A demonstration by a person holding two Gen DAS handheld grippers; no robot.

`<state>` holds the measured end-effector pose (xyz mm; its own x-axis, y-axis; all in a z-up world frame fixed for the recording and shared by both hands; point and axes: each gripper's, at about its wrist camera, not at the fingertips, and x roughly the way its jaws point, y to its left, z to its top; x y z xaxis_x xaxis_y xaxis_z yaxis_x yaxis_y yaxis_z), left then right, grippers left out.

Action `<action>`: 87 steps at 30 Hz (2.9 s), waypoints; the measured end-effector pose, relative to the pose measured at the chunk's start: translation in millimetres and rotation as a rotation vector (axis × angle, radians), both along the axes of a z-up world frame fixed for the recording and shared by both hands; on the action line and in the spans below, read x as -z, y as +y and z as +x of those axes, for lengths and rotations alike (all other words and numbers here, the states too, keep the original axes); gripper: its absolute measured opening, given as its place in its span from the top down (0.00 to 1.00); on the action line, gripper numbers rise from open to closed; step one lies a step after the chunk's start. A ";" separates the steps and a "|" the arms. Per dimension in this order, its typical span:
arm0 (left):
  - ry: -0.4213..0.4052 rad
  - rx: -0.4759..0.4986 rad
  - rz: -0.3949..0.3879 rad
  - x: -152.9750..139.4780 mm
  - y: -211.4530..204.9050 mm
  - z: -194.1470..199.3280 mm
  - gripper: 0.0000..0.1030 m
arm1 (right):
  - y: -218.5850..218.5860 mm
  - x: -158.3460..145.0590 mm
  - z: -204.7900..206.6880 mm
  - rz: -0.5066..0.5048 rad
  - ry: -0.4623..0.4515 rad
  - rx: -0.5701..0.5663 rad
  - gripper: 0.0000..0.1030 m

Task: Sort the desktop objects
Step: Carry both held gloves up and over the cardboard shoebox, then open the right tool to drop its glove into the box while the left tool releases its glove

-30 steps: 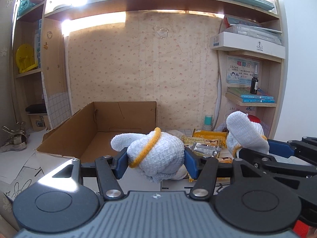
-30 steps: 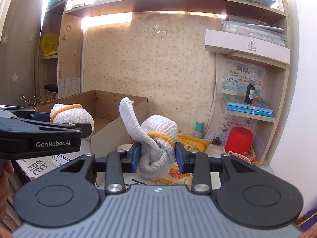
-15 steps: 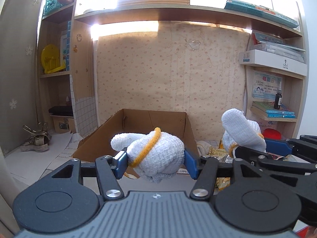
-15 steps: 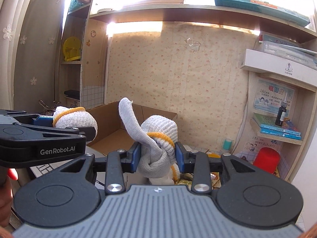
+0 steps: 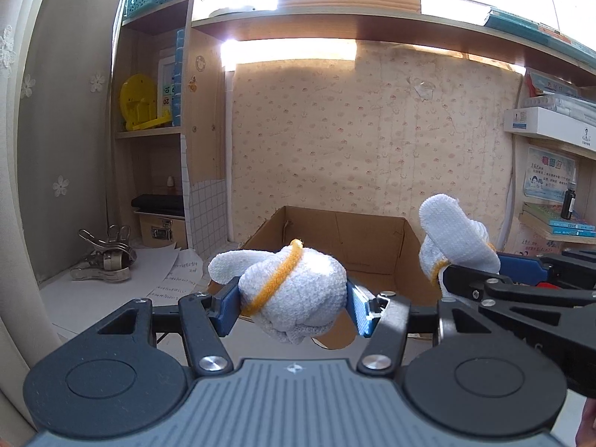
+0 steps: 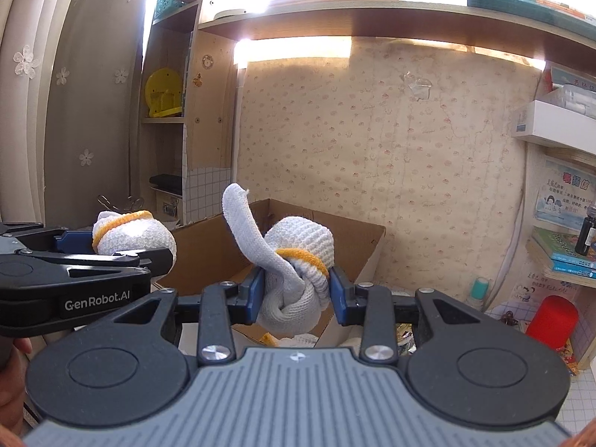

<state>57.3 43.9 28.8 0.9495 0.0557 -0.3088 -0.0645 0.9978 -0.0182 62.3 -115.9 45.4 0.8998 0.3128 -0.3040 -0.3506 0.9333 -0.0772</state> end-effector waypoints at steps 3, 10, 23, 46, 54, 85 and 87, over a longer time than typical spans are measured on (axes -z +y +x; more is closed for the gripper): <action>0.007 -0.013 -0.003 1.4 7.3 6.1 0.41 | 7.4 3.2 7.0 -0.011 0.013 -0.007 0.65; 0.025 -0.030 -0.004 5.9 19.7 21.1 0.41 | 18.0 11.9 25.1 -0.026 0.046 -0.010 0.65; 0.038 -0.039 -0.012 9.7 33.3 41.1 0.41 | 31.5 20.6 47.4 -0.047 0.079 -0.020 0.65; 0.036 0.007 -0.013 16.8 34.5 61.4 0.41 | 32.3 28.6 64.6 -0.042 0.113 -0.013 0.65; 0.035 0.049 -0.005 15.6 27.4 68.5 0.41 | 32.3 28.4 68.1 -0.041 0.112 -0.007 0.65; 0.118 0.081 0.019 25.2 21.6 90.0 0.40 | 33.4 21.3 112.9 -0.053 0.136 0.055 0.57; 0.121 0.079 0.017 25.2 21.8 90.0 0.40 | 32.7 20.6 111.8 -0.049 0.126 0.057 0.42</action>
<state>147.3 65.6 3.6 0.9071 -0.0117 -0.4208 0.0139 0.9999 0.0023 174.0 -83.2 24.8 0.8693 0.2443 -0.4298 -0.3069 0.9482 -0.0818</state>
